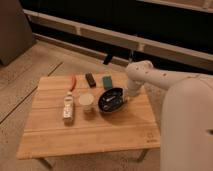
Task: Pick up the ceramic bowl
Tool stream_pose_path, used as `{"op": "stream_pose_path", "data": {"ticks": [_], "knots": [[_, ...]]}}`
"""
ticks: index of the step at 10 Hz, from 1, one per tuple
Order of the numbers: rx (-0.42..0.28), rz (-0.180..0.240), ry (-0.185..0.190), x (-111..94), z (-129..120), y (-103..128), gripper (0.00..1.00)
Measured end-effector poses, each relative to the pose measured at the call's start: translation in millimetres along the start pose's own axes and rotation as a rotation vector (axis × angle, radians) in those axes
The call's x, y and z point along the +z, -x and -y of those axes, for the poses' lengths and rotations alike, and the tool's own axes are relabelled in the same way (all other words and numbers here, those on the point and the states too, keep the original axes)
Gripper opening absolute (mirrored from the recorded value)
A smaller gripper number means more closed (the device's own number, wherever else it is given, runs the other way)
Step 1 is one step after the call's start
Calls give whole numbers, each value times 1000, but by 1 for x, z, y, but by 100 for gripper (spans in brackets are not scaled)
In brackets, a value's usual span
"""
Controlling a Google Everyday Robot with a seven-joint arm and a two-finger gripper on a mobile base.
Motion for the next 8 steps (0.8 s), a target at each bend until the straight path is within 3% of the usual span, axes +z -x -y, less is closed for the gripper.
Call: {"op": "stream_pose_path", "data": {"ticks": [3,8], "knots": [[-19,59,31,-38,-7,-14,10],[-24,57,30,-38,-9,-17,10]]}}
